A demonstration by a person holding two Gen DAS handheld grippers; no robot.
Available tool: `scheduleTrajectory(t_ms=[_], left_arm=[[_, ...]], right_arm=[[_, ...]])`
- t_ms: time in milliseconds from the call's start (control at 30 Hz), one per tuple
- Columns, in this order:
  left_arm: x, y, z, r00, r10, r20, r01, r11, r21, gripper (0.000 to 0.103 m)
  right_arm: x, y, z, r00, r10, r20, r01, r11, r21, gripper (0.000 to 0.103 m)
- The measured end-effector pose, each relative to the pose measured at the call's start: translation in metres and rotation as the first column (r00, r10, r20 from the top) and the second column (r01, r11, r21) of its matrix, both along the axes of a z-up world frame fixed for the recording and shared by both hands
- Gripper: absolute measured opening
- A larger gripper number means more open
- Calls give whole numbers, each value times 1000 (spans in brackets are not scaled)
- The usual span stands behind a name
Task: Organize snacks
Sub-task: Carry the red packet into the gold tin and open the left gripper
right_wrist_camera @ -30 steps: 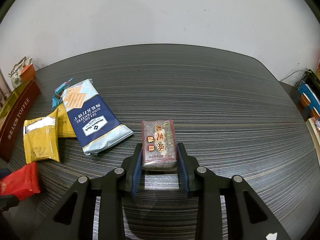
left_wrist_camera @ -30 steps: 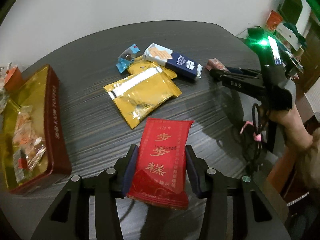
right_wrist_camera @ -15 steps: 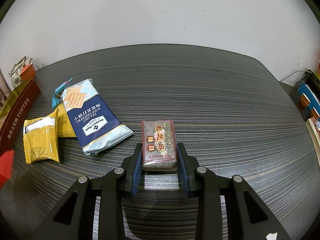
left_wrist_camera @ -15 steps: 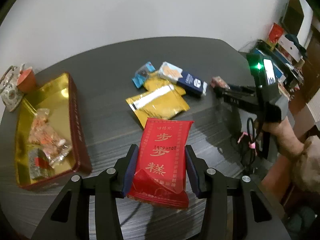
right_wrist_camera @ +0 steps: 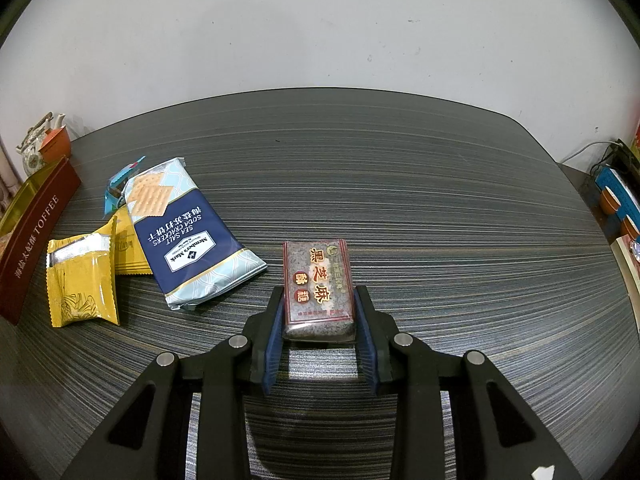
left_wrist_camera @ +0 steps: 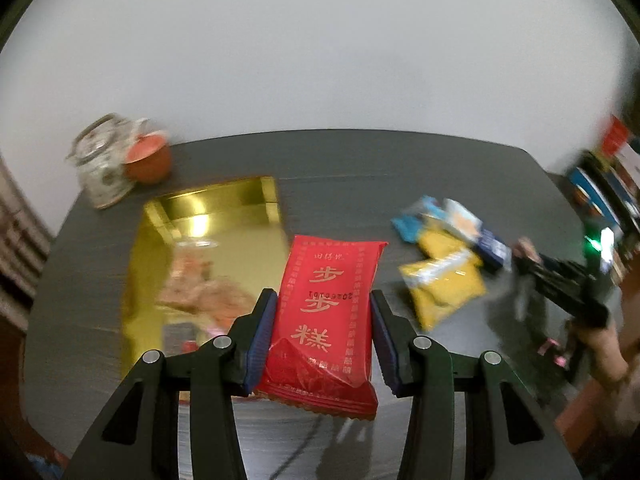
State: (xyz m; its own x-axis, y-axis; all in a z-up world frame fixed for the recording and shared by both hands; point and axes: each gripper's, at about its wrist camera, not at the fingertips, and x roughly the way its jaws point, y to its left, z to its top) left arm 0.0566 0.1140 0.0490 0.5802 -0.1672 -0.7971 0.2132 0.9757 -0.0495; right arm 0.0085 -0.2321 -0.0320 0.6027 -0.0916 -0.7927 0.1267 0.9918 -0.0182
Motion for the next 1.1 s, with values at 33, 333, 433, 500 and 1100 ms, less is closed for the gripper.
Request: scheduleTrajectory(t_ms=[33,333,433,500,1100], left_arm=[[4,10,-2,1000,29,-3,-29,1000,4,47],[34,69,-29,979,197,-50,-194,979,56,47],[42,80,-41,970,229,-78,-224,972,66,47],[46,85,-48,966,241,-93,-235,970,68,47],[84,95,-75,949,284,-141,-263,953,150,47]], right_arm=[[0,0,0,1000,0,0,0,1000,0,31],[0,0,0,1000,2,-1,-2,1000,1,31],[0,0,0,1000,2,-1,-2,1000,1,31],[0,0,0,1000,2,-1,-2,1000,1,31],[0,0,-1,1000,2,-1,-2,1000,1,31]])
